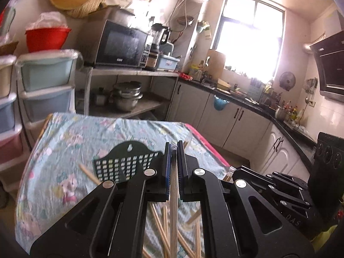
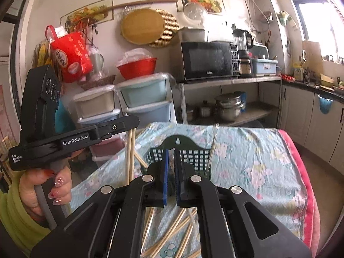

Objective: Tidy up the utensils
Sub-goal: 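Lift the chopstick with the right gripper and lower it into the caddy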

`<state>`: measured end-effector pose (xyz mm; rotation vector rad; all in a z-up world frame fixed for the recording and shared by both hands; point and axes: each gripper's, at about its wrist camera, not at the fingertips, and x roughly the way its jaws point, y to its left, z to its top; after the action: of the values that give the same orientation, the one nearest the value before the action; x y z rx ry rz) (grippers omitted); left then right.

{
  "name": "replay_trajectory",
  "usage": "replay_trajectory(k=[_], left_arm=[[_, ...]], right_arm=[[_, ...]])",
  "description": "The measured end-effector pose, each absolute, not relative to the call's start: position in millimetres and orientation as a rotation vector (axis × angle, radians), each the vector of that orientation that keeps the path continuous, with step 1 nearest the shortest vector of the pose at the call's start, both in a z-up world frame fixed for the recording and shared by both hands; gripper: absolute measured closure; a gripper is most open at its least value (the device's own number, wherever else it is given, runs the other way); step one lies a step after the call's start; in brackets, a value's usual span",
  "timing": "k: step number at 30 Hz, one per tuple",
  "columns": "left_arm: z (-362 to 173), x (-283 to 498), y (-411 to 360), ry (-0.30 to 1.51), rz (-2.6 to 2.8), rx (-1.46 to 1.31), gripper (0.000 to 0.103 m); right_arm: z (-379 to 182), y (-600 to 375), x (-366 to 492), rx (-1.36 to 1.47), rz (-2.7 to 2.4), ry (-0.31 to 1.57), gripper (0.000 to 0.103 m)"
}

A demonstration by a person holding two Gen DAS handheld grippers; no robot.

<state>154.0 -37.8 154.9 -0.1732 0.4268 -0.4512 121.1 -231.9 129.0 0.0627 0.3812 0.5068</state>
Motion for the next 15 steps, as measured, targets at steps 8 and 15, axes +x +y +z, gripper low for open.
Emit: replay_trajectory(k=[8, 15], left_arm=[[176, 157, -45, 0.37, -0.465, -0.16, 0.1], [188, 161, -49, 0.342, -0.481, -0.161, 0.1]], right_arm=[[143, -238, 121, 0.063, 0.487, 0.339, 0.098], [148, -239, 125, 0.07, 0.469, 0.326, 0.098]])
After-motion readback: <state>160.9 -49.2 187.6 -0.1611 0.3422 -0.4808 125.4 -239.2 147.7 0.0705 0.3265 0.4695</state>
